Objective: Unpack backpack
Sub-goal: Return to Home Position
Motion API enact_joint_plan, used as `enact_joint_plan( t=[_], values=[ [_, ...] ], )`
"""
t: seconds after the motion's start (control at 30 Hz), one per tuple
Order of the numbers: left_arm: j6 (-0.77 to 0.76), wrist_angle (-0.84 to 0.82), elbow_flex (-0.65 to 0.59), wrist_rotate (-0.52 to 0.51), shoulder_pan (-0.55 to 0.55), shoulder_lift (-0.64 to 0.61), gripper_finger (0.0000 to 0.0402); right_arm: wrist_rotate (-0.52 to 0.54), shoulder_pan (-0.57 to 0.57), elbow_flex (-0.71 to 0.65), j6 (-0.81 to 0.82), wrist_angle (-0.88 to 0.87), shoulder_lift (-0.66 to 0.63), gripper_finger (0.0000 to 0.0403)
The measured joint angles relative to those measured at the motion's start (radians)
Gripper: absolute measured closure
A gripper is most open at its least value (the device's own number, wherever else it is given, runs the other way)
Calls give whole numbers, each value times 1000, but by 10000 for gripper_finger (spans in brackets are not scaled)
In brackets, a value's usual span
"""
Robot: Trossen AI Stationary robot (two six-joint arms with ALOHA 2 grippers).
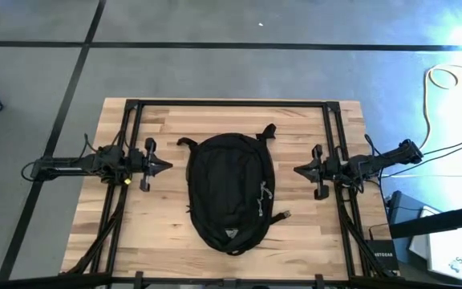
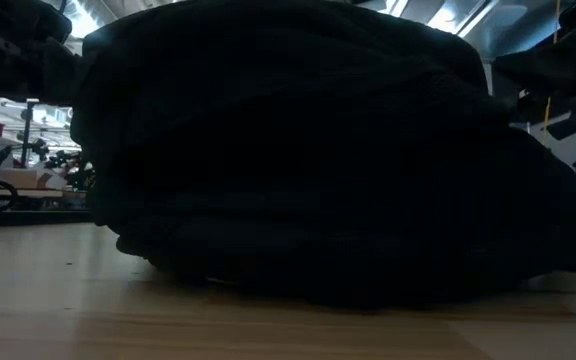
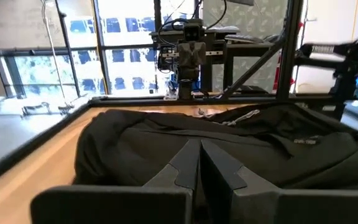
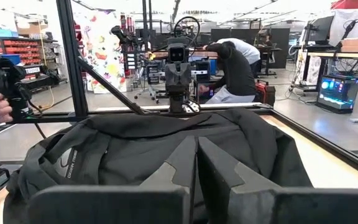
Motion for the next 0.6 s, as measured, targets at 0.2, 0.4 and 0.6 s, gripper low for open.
enact_joint_plan(
  t=[0.2, 0.4, 0.6],
  values=[
    [-82, 0, 0, -1, 0, 0, 401, 0, 0, 0, 0, 0, 0, 402],
    [-85, 0, 0, -1, 0, 0, 401, 0, 0, 0, 0, 0, 0, 402],
    [-87, 0, 0, -1, 0, 0, 401, 0, 0, 0, 0, 0, 0, 402]
  ],
)
